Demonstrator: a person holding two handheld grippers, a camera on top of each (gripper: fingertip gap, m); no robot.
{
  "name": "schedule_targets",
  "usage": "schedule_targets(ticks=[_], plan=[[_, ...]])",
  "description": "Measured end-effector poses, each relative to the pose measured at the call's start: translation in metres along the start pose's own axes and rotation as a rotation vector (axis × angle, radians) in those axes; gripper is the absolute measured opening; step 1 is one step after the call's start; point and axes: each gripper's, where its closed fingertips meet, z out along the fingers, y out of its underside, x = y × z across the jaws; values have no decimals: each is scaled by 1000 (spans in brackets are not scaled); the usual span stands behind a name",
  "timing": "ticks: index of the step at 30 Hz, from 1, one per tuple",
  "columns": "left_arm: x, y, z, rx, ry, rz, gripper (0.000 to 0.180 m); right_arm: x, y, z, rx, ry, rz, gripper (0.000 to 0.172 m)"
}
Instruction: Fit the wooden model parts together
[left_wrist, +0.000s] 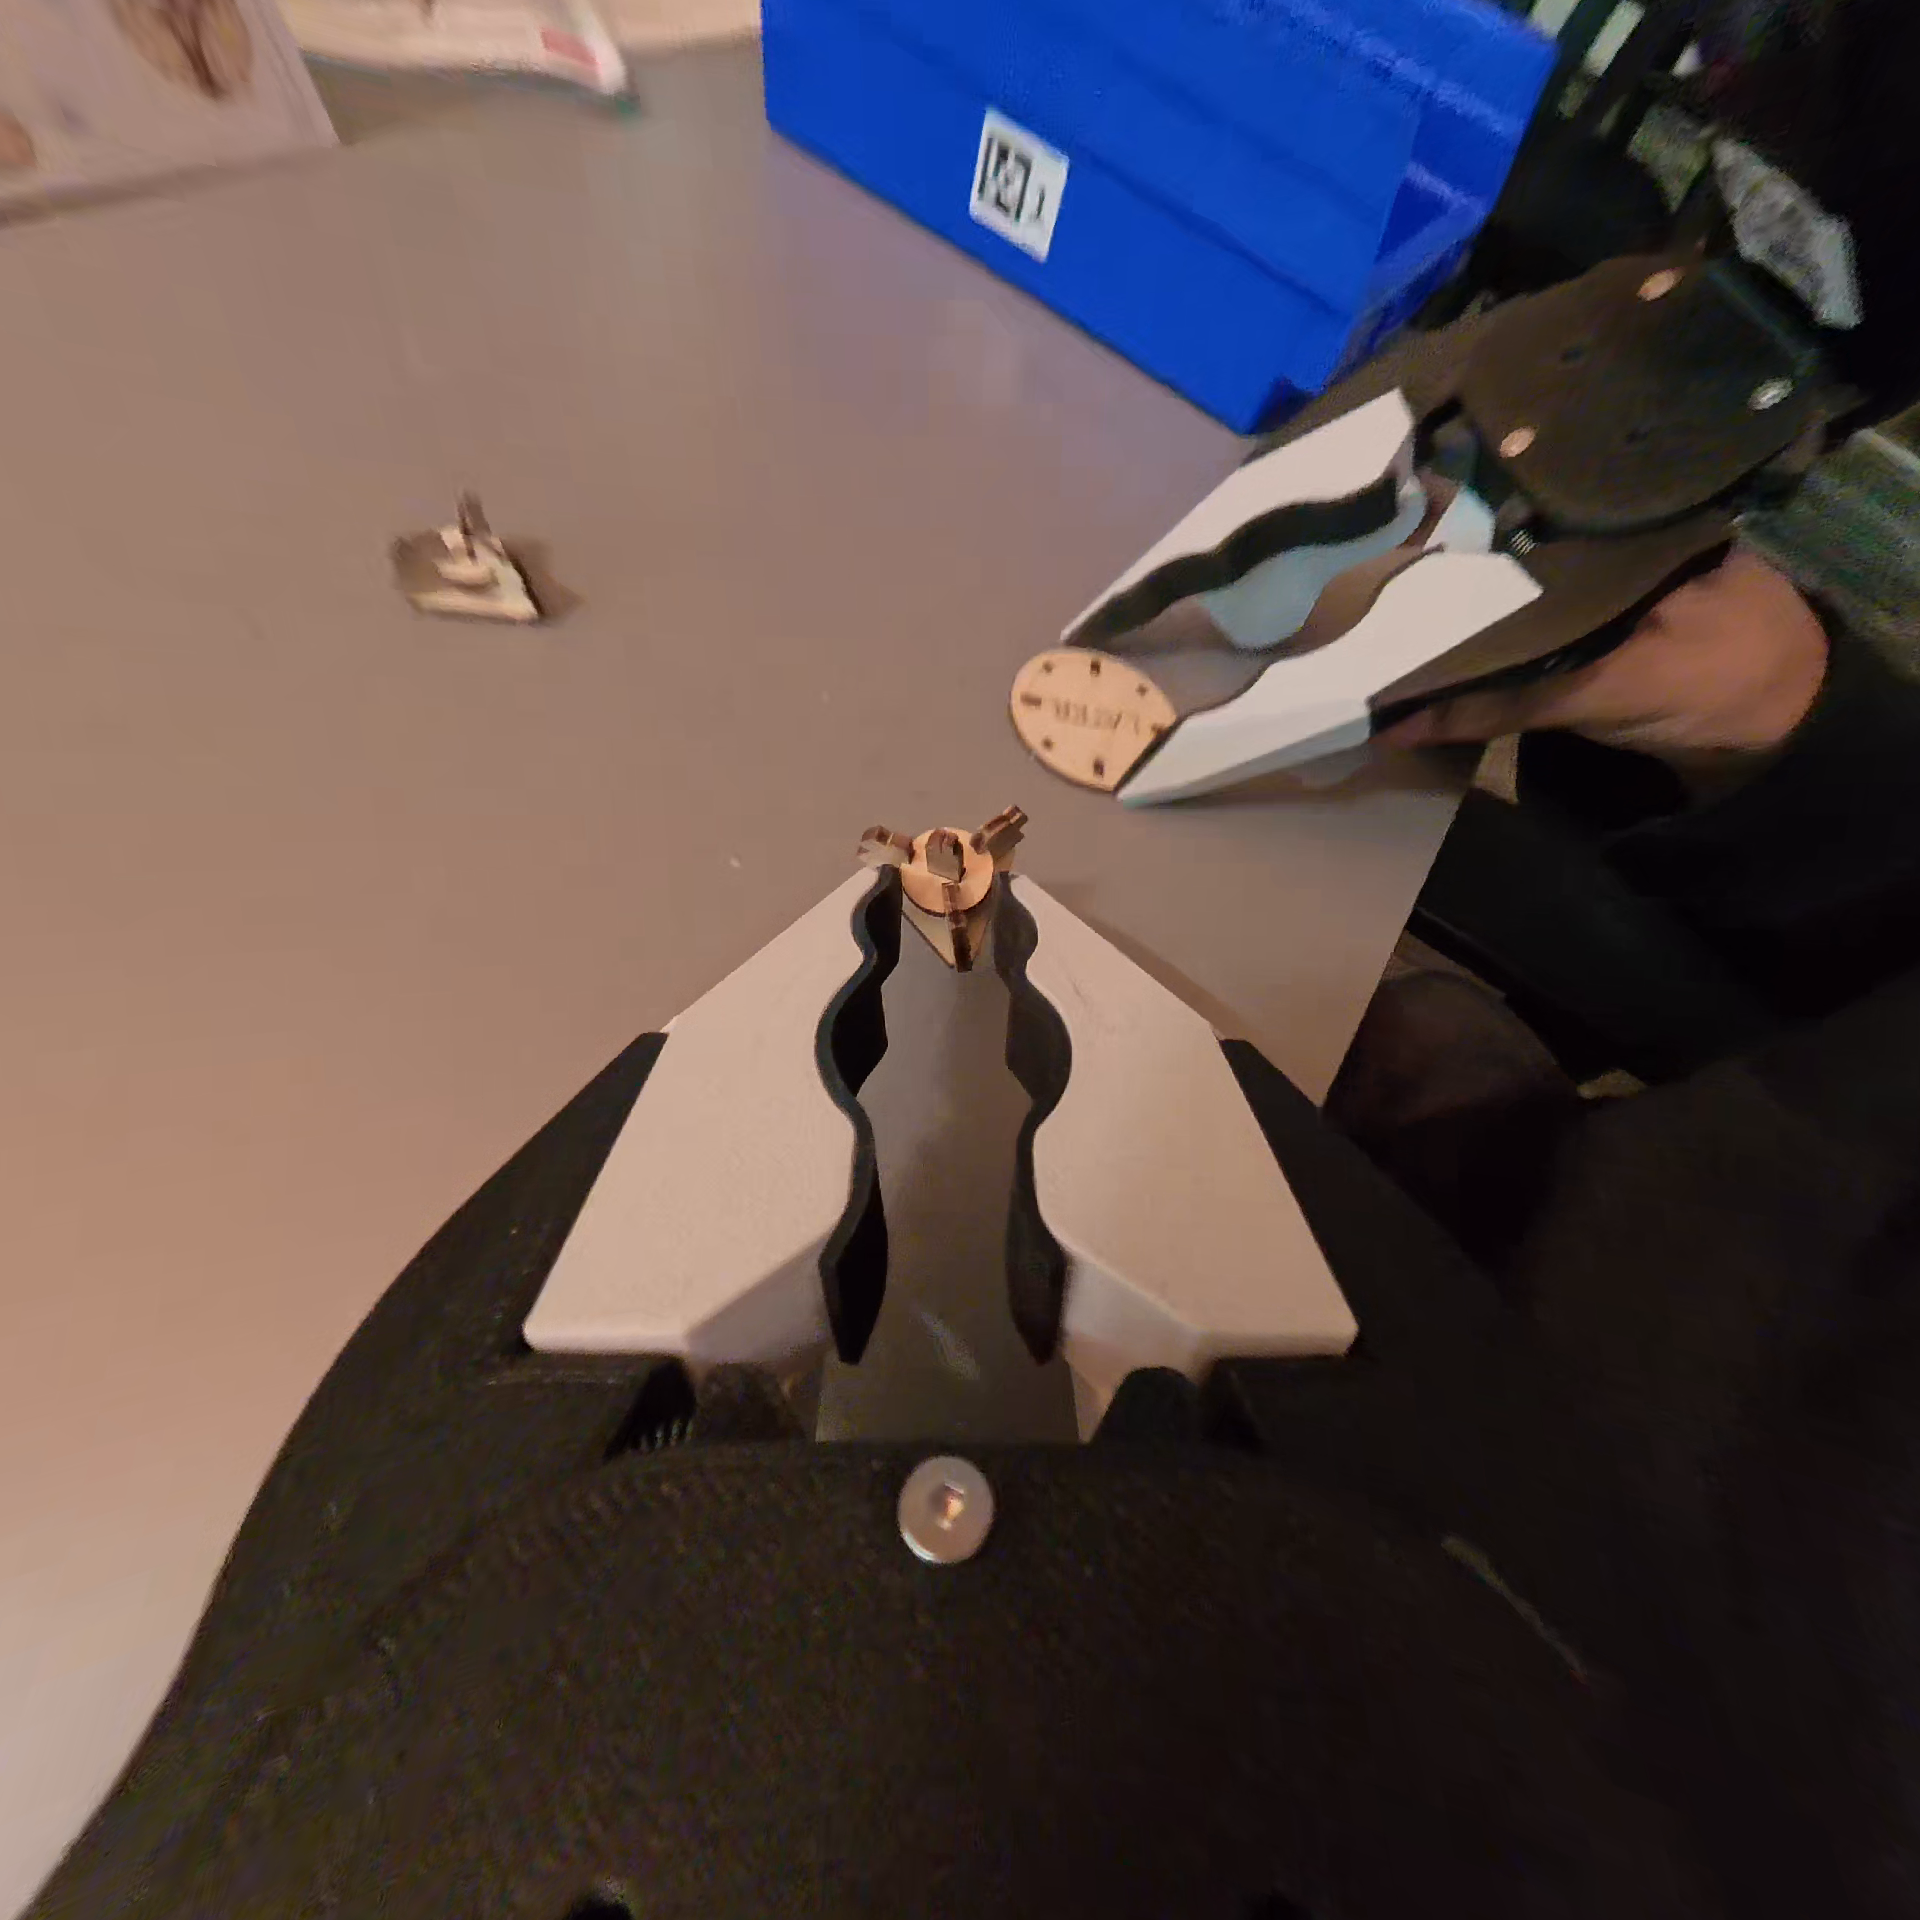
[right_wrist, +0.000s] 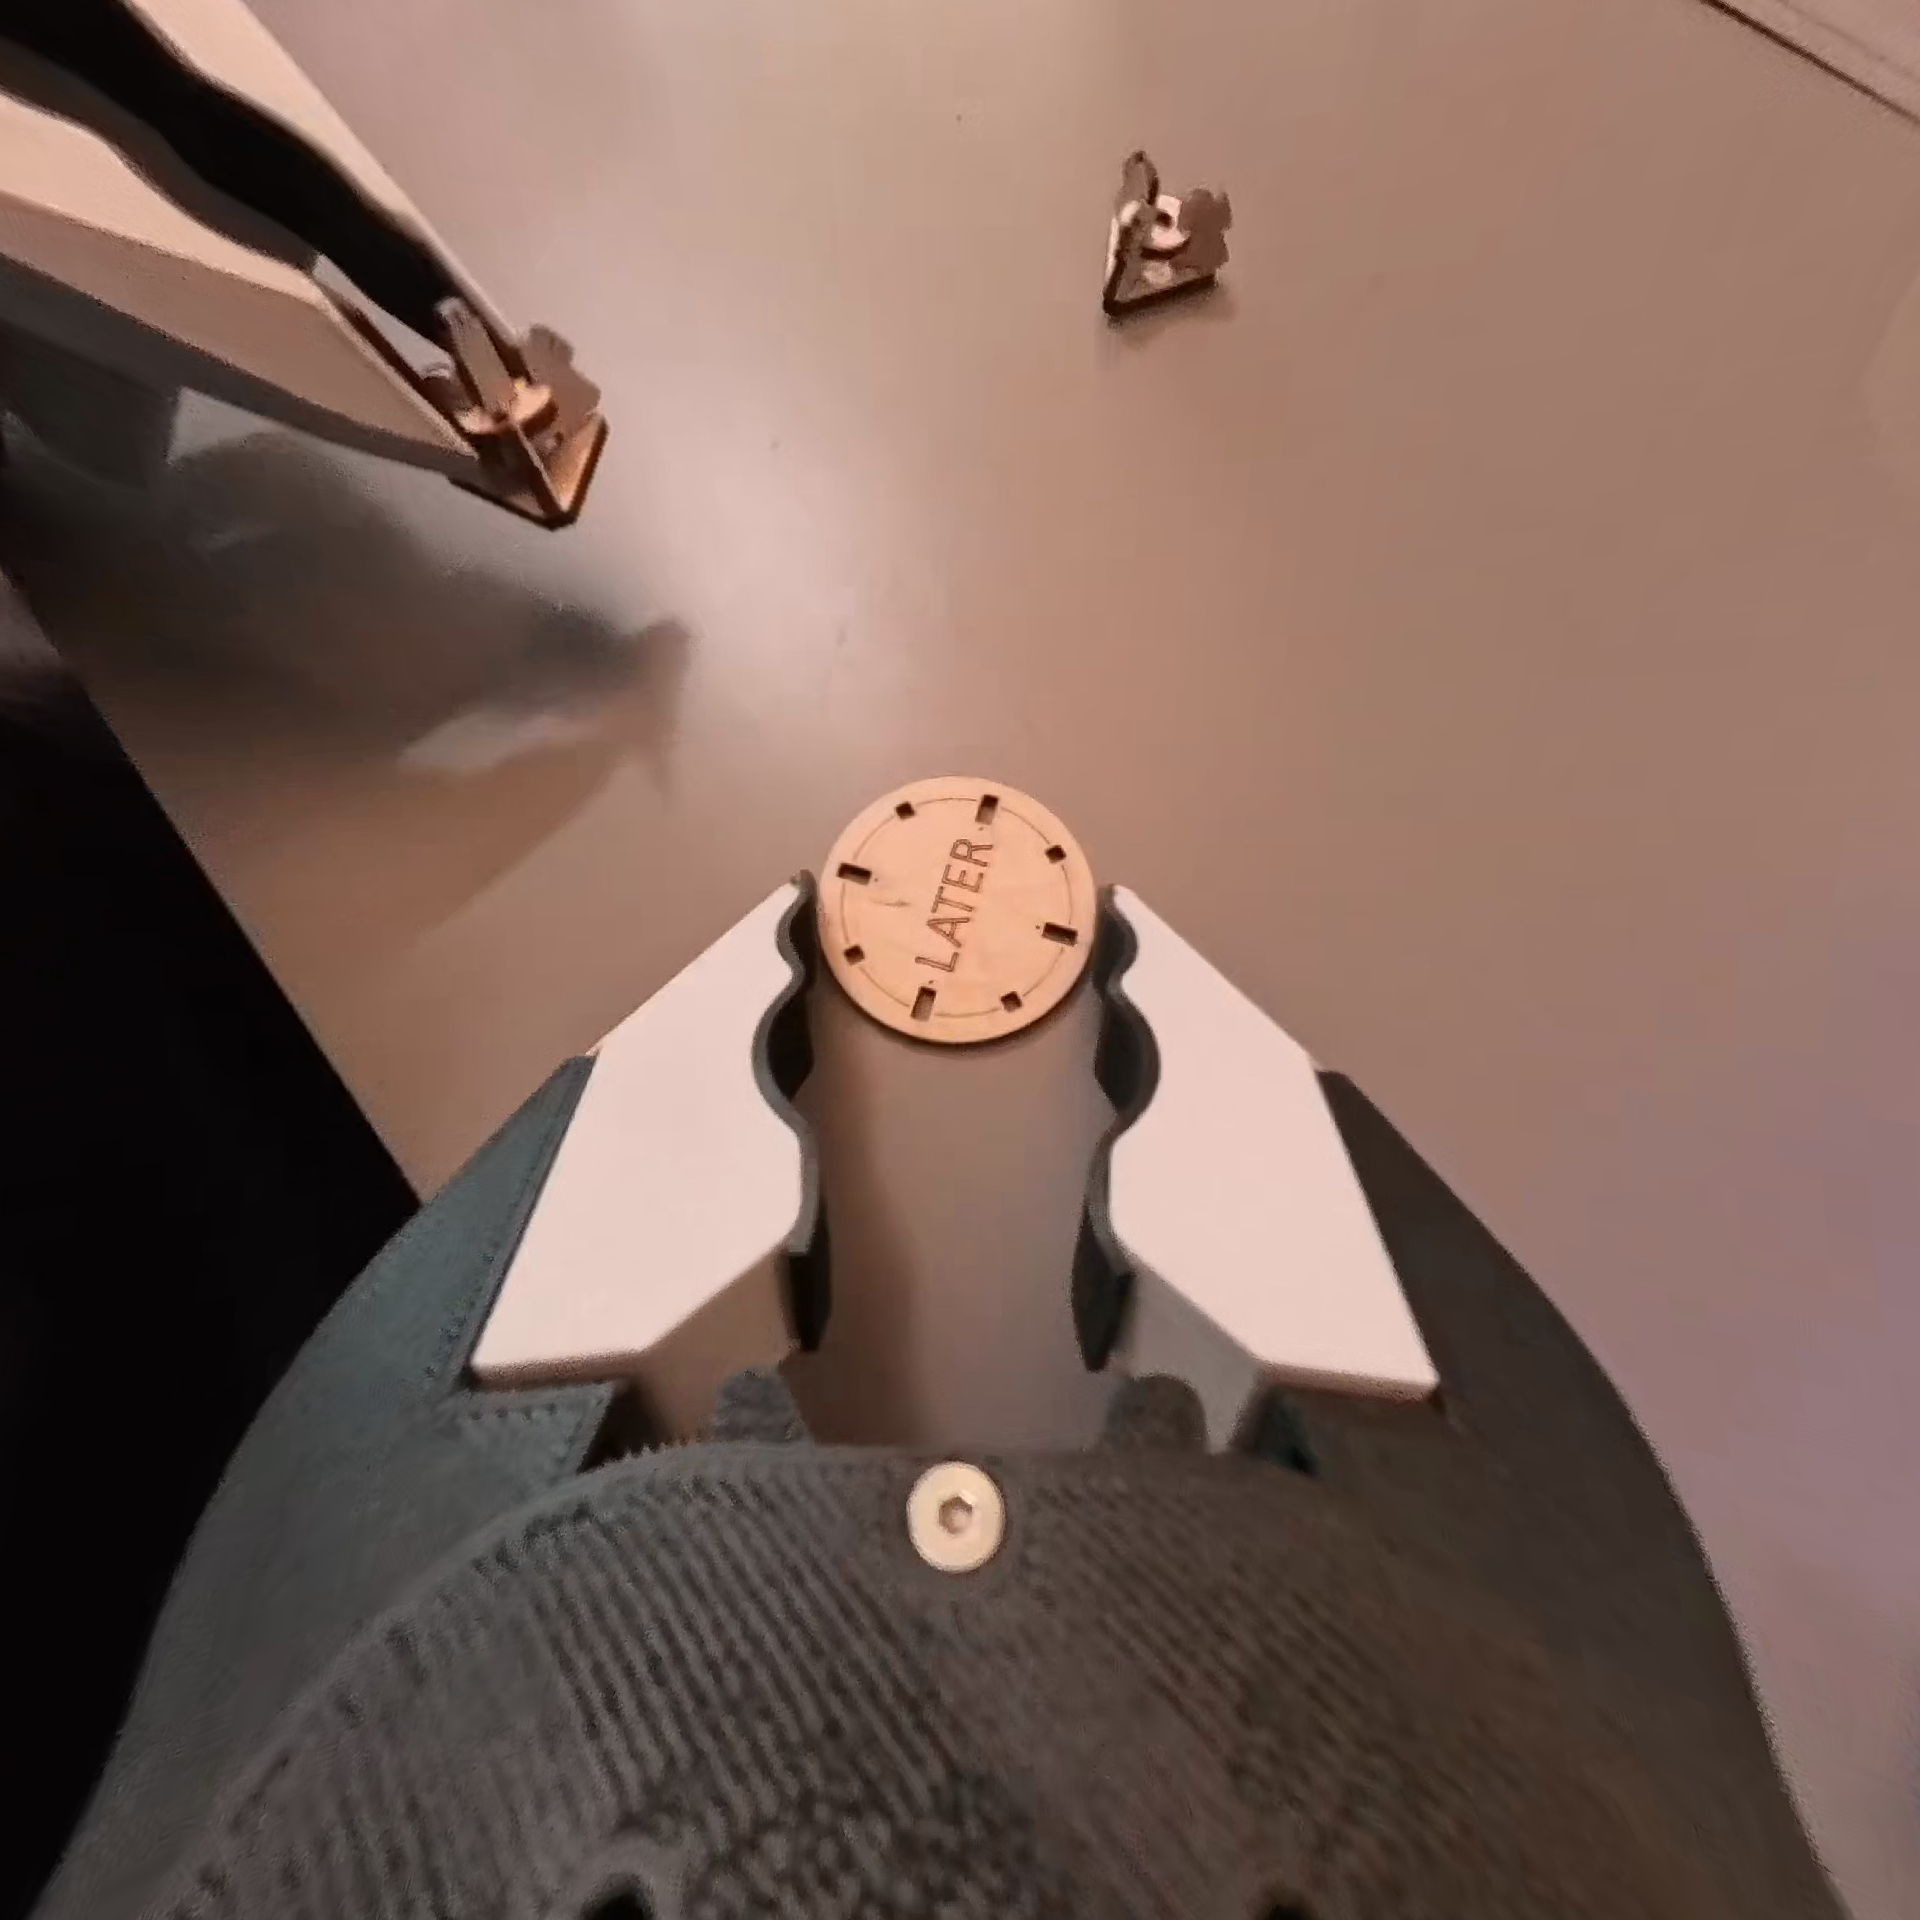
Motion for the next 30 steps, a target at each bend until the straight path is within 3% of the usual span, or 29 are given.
schedule_targets(ticks=[4, 13, 17, 22, 24, 30], plan=[[-12, -12, -2, 47, -26, 79, 16, -12, -14, 15, 2, -22, -32, 52], [-13, -38, -25, 253, 116, 121, 16, -46, -49, 53, 7, -103, -114, 52], [-3, -52, -45, 407, 150, 200, 16, -67, -53, 59, 2, -151, -121, 52], [8, -54, -56, 458, 229, 234, 16, -85, -55, 57, 19, -150, -155, 54], [9, -53, -59, 467, 277, 196, 16, -80, -65, 50, 92, -135, -136, 61], [-22, -52, -53, 433, 277, -103, 16, -63, -115, -1, 510, -216, 28, 53]])
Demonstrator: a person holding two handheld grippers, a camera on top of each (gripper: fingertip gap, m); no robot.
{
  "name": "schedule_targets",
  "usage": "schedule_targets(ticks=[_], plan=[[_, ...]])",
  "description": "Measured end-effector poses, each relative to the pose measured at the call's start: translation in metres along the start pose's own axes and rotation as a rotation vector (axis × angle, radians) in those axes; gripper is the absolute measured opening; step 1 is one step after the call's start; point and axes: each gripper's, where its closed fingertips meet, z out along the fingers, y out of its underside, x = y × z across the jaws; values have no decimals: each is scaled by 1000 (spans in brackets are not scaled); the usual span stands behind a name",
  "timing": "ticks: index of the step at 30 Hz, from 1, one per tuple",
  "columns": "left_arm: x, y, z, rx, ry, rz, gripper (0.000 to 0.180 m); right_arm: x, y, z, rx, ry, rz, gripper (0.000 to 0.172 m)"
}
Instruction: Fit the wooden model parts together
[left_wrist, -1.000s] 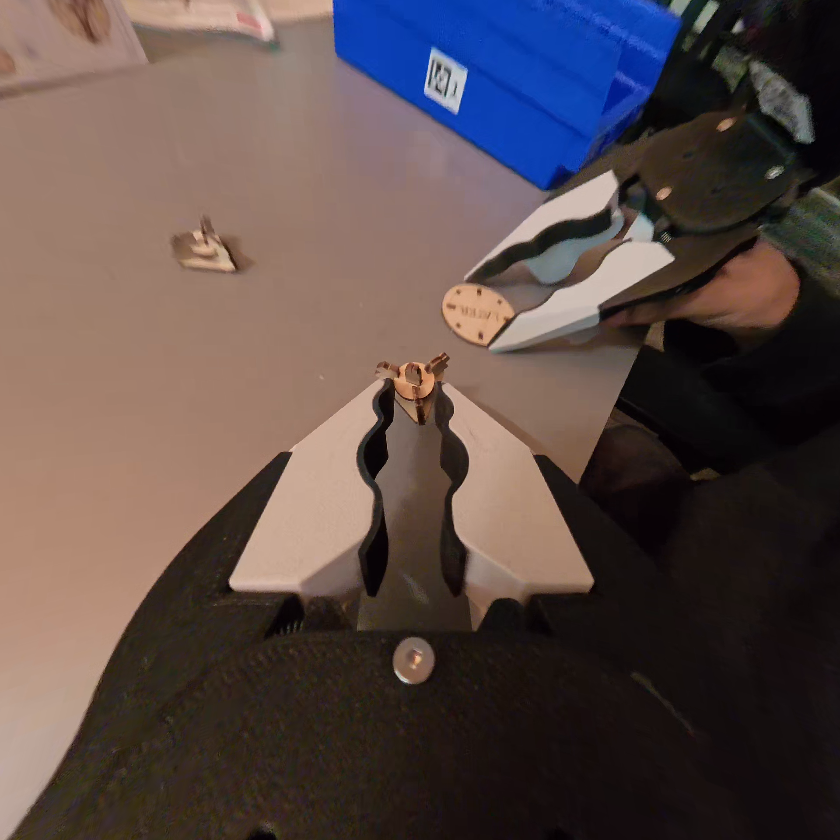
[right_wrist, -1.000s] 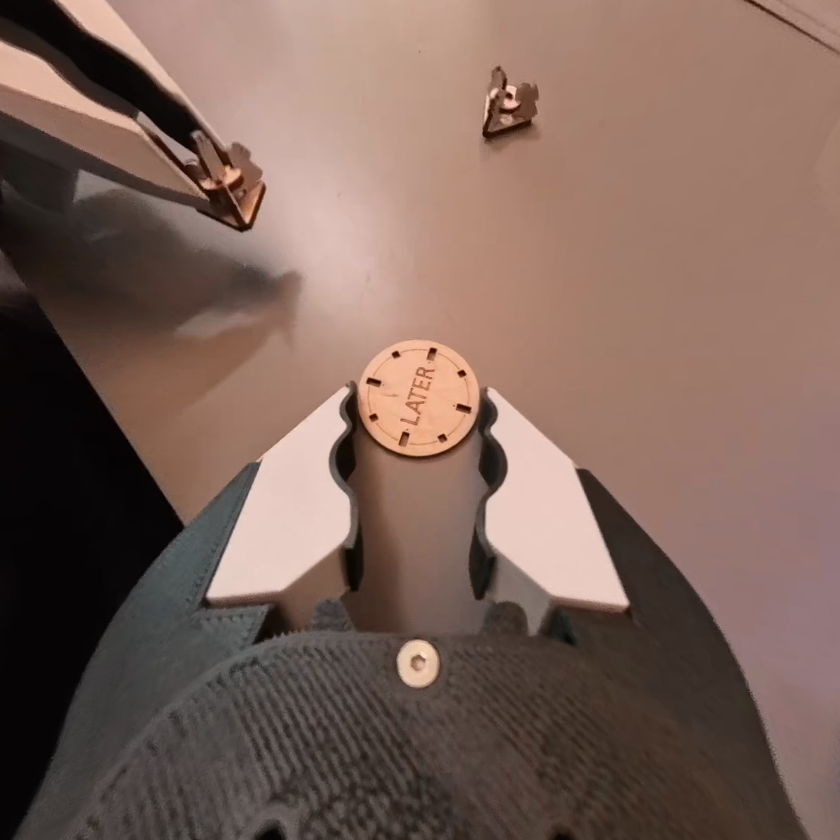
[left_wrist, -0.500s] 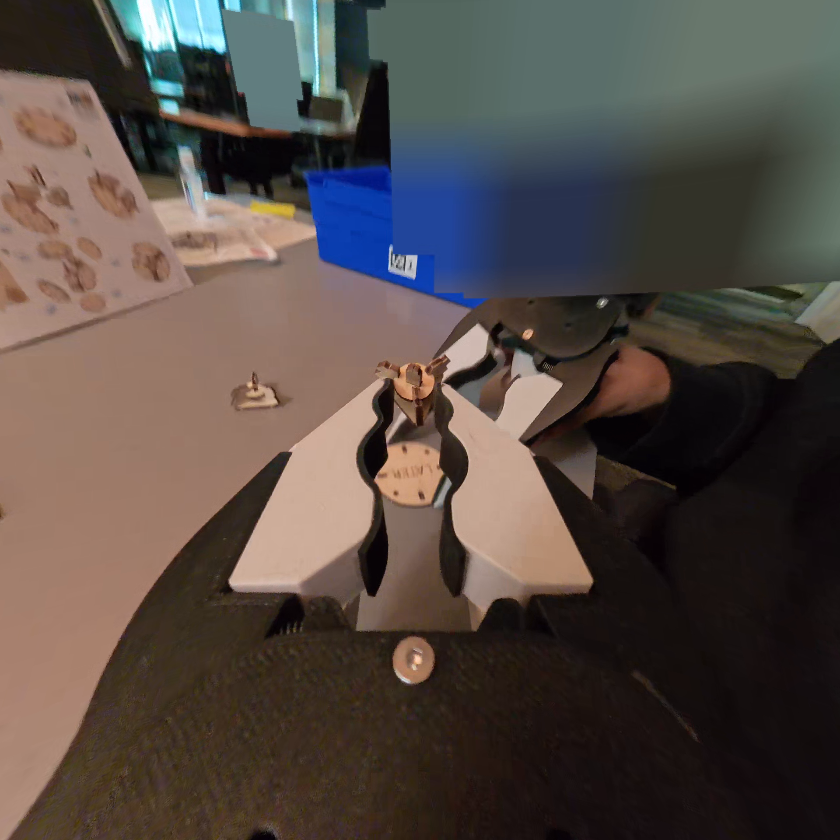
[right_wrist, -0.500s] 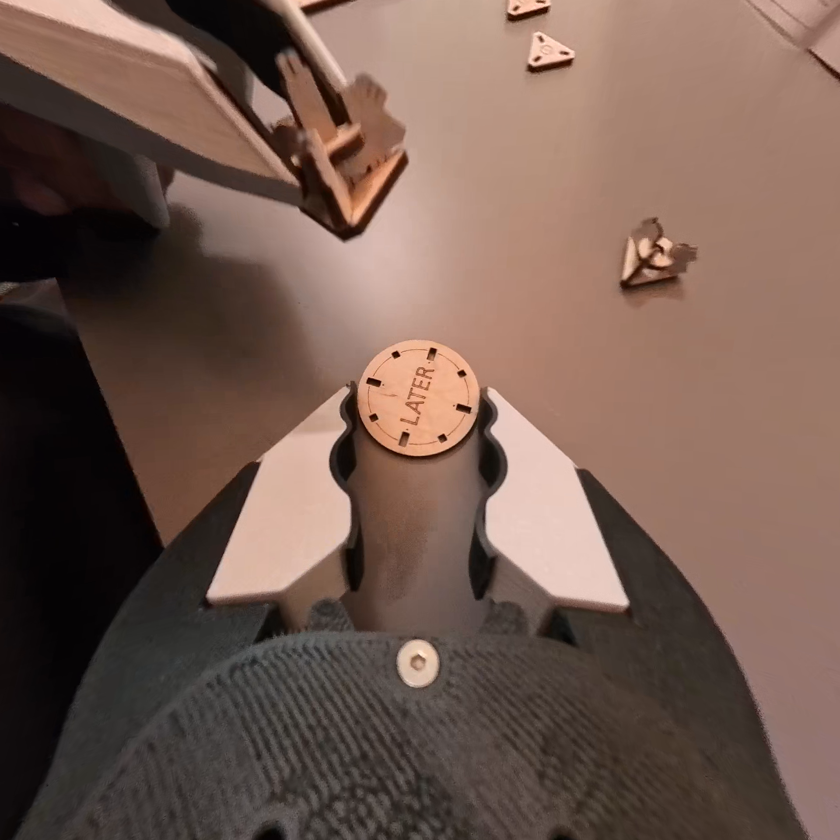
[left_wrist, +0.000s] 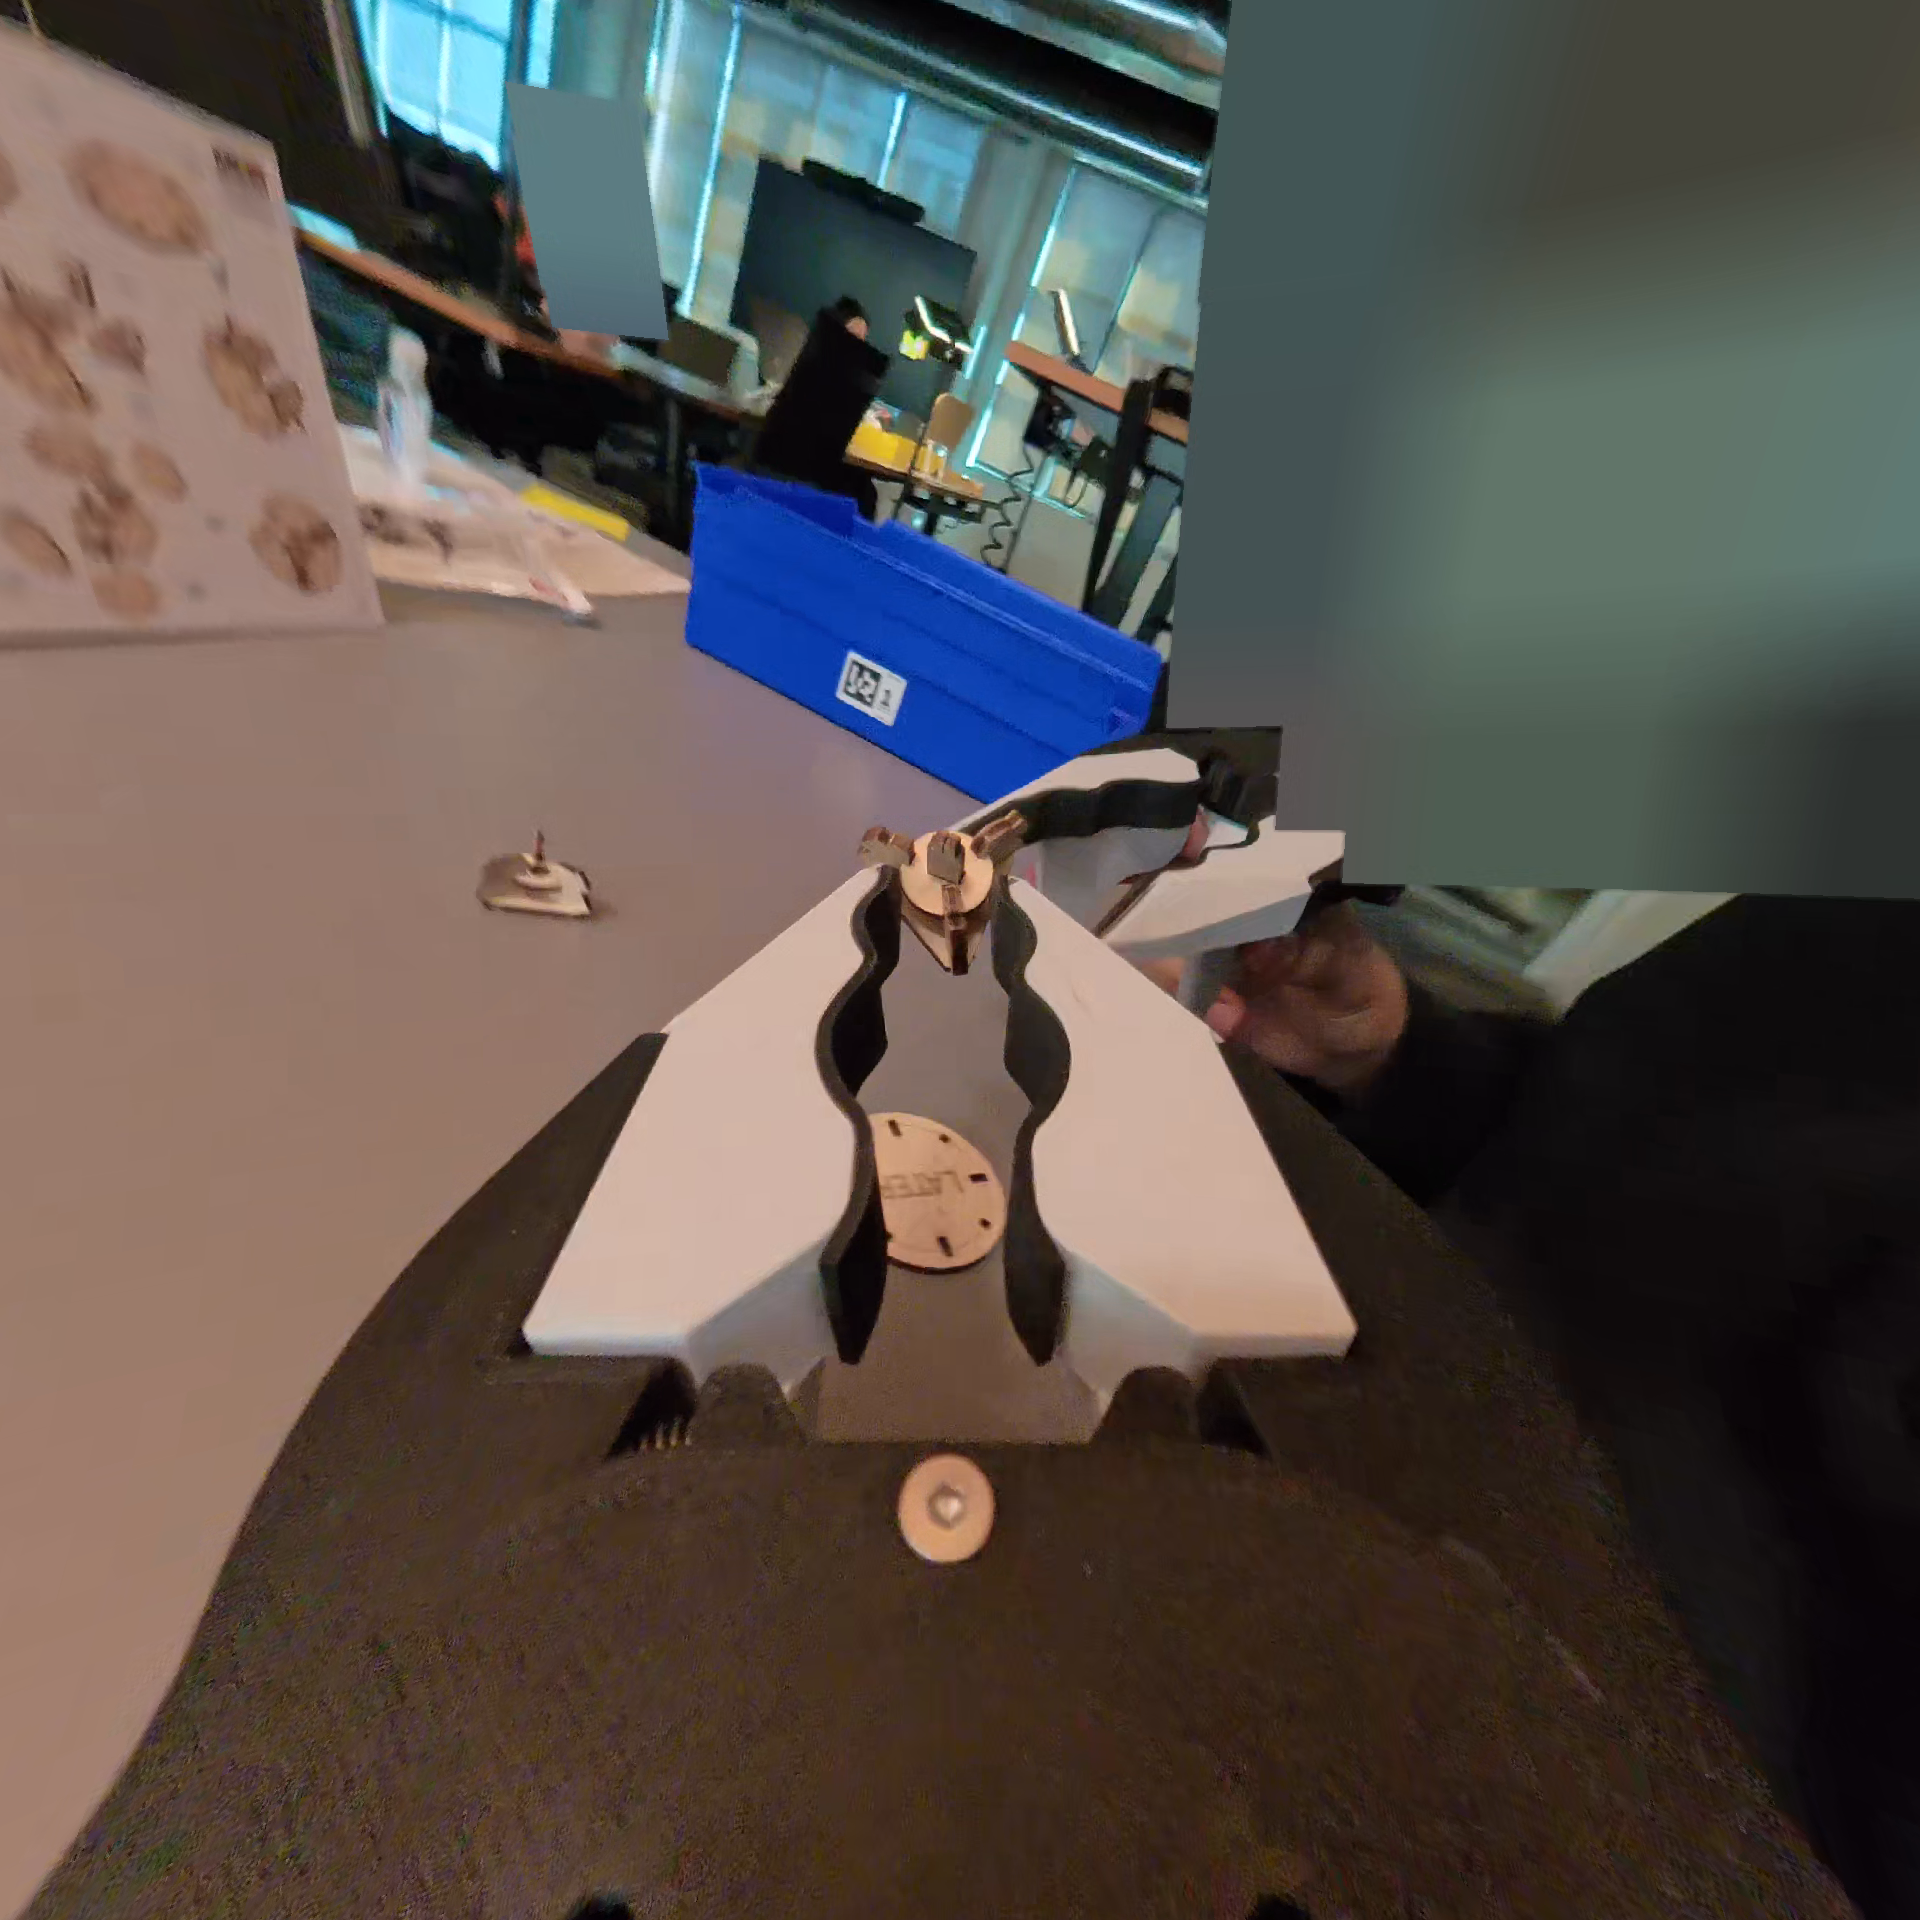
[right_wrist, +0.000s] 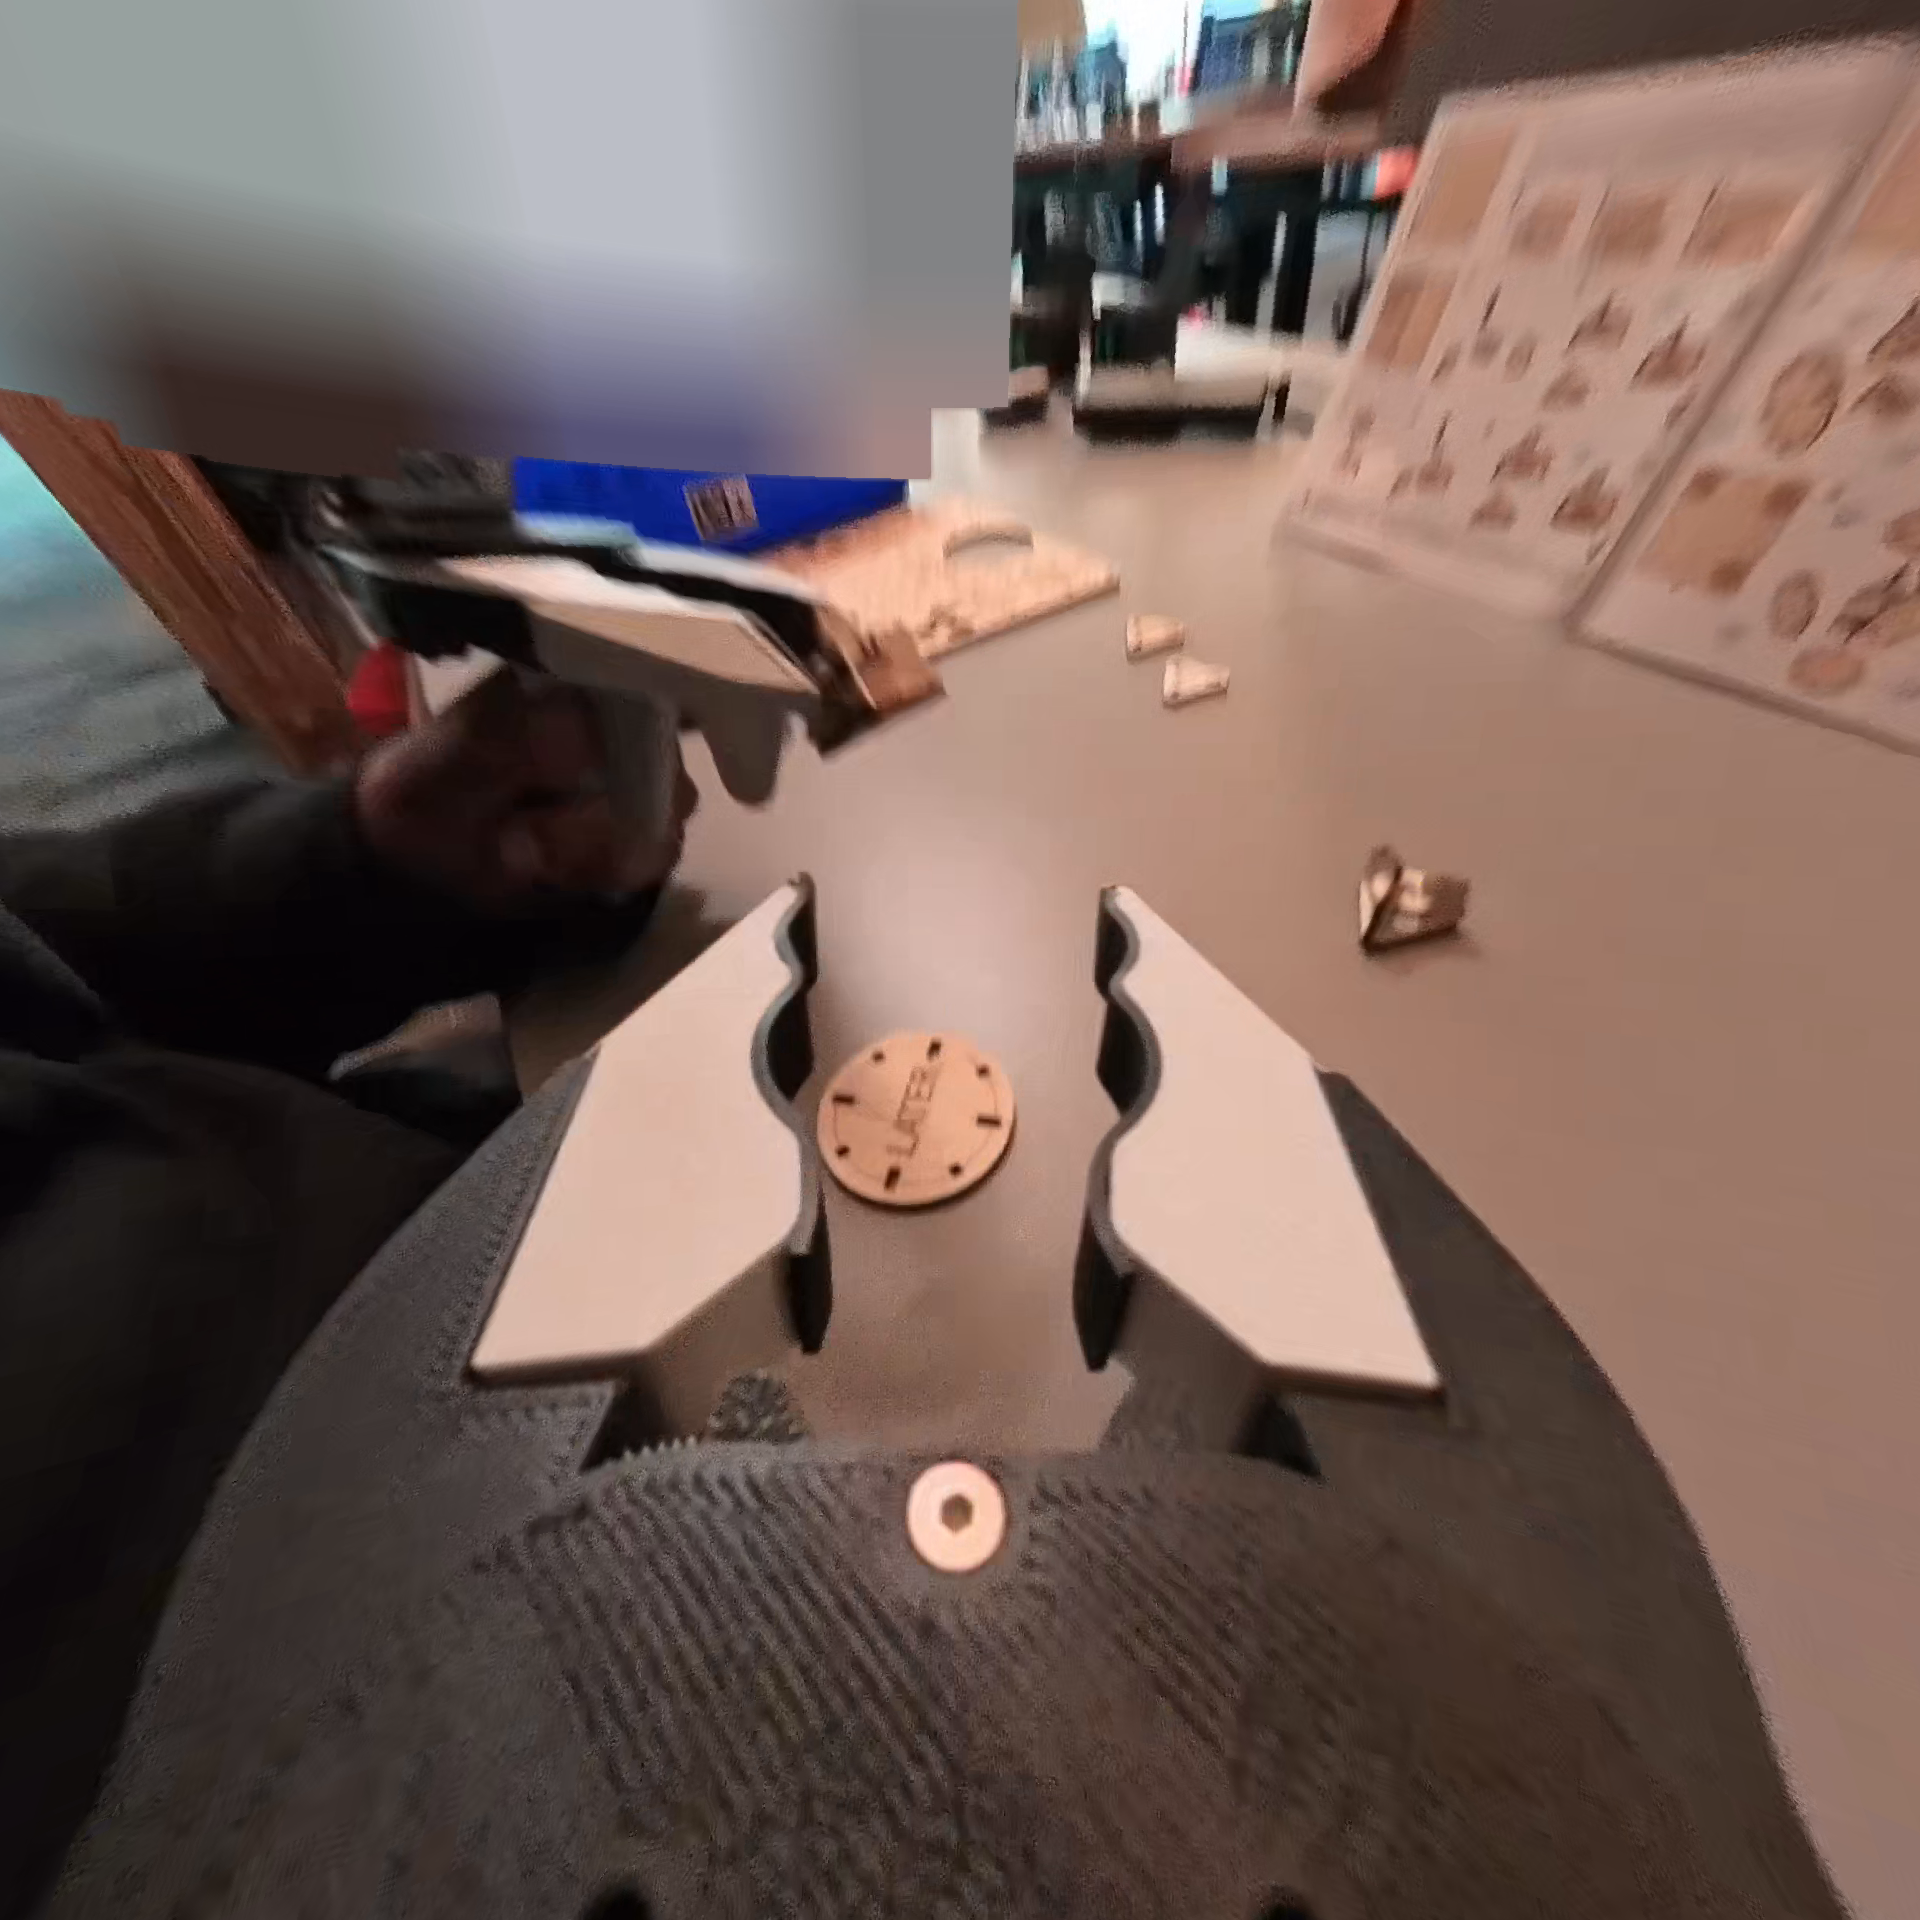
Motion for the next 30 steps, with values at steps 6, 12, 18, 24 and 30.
schedule_targets(ticks=[6, 12, 18, 24, 30], plan=[[-5, 7, 2, -2, 65, -245, 16, -15, -1, 5, 24, 5, -226, 42], [6, 21, 10, -77, 97, -315, 16, -16, 9, 18, -21, 87, -400, 55], [13, 23, 14, -75, 127, -370, 16, -21, 0, 17, 35, 112, -478, 30], [14, 19, 12, -44, 148, -427, 16, -20, -1, 14, 48, 119, -494, 29], [15, 20, 13, -71, 133, -403, 29, -18, -2, 9, 47, 101, -451, 25]])
